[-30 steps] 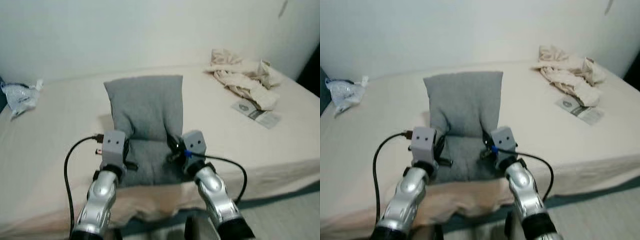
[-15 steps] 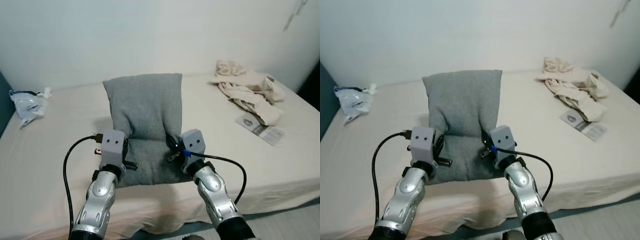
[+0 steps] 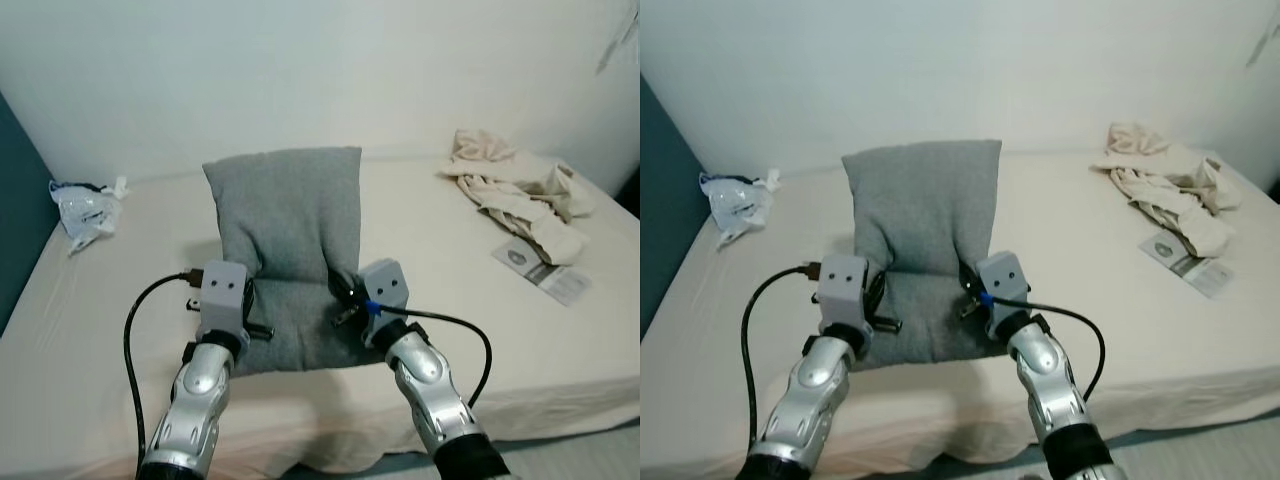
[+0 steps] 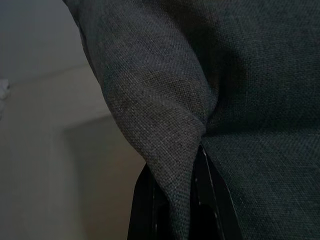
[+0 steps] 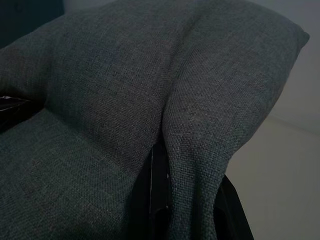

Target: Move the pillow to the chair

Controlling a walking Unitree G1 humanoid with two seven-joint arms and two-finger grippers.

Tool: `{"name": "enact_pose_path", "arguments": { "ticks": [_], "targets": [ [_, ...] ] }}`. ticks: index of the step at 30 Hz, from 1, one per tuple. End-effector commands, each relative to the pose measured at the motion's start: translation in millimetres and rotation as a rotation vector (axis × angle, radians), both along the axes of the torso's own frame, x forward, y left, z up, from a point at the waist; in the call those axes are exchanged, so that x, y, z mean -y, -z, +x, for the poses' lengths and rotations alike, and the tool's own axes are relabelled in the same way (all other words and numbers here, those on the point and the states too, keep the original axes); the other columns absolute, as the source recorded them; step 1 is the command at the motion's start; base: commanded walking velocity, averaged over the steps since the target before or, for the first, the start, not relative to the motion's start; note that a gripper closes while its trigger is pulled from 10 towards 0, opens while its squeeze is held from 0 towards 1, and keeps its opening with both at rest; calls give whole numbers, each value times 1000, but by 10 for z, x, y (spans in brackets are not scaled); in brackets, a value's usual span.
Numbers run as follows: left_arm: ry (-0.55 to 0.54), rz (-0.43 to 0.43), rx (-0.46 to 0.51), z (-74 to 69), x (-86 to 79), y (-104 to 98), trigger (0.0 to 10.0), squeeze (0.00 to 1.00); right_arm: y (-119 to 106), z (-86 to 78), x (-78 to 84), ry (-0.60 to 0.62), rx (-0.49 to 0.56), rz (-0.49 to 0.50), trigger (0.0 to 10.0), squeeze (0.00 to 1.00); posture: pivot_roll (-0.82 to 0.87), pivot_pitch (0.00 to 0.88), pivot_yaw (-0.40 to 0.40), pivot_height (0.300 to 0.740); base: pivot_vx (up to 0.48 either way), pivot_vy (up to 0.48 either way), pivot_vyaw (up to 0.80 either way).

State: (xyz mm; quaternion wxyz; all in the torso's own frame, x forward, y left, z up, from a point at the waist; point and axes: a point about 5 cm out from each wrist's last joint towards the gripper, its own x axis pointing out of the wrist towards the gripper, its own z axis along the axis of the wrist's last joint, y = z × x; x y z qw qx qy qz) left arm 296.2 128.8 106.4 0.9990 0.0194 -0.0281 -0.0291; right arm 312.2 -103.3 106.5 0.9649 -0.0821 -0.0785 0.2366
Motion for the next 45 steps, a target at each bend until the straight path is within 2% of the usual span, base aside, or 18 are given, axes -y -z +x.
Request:
{"name": "enact_pose_path", "arguments": {
  "ticks": [1, 16, 20, 21, 22, 24, 26, 27, 28, 31, 32, 33, 34, 39, 40, 41, 43, 45],
  "targets": [
    [-152, -5, 69, 19, -302, -114, 10000, 0, 18, -20, 74, 10, 8, -21, 10000, 0, 39, 63, -20, 694, 0, 0, 0],
    [-159, -16, 66, 12, -307, -104, 10000, 0, -13, -19, 81, 3, 20, -17, 10000, 0, 31, 62, -18, 740, 0, 0, 0],
    [-169, -16, 50, 5, -325, -72, 10000, 0, 60, -27, 59, -8, -34, 5, 10000, 0, 30, 62, -19, 740, 0, 0, 0],
    [-173, -7, 12, 7, -339, 5, 10000, 0, 229, -32, 39, -2, -118, -68, 10000, 0, 33, 58, -22, 740, 0, 0, 0],
    [-174, -6, 2, 8, -342, 26, 10000, 0, 270, -34, 38, 1, -136, -92, 10000, 0, 33, 58, -22, 740, 0, 0, 0],
    [-164, -17, -57, -12, -370, 177, 10000, 0, 406, -62, 29, -14, -216, -64, 10000, 0, 37, 54, -24, 740, 0, 0, 0],
    [-167, 33, -134, -49, -410, 377, 10000, 0, 525, -78, 42, 5, -271, -63, 10000, 0, 40, 48, -27, 740, 0, 0, 0],
    [-178, 55, -188, -87, -453, 509, 10000, 0, 610, -103, 40, -2, -306, -97, 10000, 0, 42, 45, -30, 740, 0, 0, 0],
    [-178, 55, -188, -87, -453, 509, 10000, 0, 610, -103, 40, -2, -306, -97, 10000, 0, 42, 45, -30, 740, 0, 0, 0],
    [-179, 48, -307, -226, -567, 773, 10000, 0, 858, -229, 35, -81, -408, -234, 10000, 0, 42, 46, -38, 740, 0, 0, 0],
    [-179, 48, -307, -226, -567, 773, 10000, 0, 858, -229, 35, -81, -408, -234, 10000, 0, 42, 46, -38, 740, 0, 0, 0],
    [-147, 19, -326, -293, -593, 817, 10000, 0, 954, -310, 52, -139, -448, -295, 10000, 0, 49, 43, -44, 740, 0, 0, 0],
    [-142, 19, -300, -304, -601, 792, 10000, 0, 969, -330, 62, -152, -452, -304, 10000, 0, 50, 40, -44, 740, 0, 0, 0],
    [-148, -3, -272, -301, -581, 765, 10000, 0, 973, -322, 130, -100, -439, -291, 10000, 0, 56, 34, -41, 740, 0, 0, 0],
    [-122, -15, -260, -300, -524, 773, 10000, 0, 970, -292, 187, -23, -434, -271, 10000, 0, 52, 28, -43, 740, 0, 0, 0],
    [-122, -15, -260, -300, -524, 773, 10000, 0, 970, -292, 187, -23, -434, -271, 10000, 0, 52, 28, -43, 740, 0, 0, 0],
    [-95, -8, -252, -302, -463, 775, 10000, 0, 918, -234, 210, 59, -434, -166, 10000, 0, 48, 30, -36, 740, 0, 0, 0],
    [-91, 10, -245, -302, -446, 772, 10000, 0, 900, -226, 197, 55, -423, -152, 10000, 0, 46, 31, -32, 740, 0, 0, 0]
  ]
}}
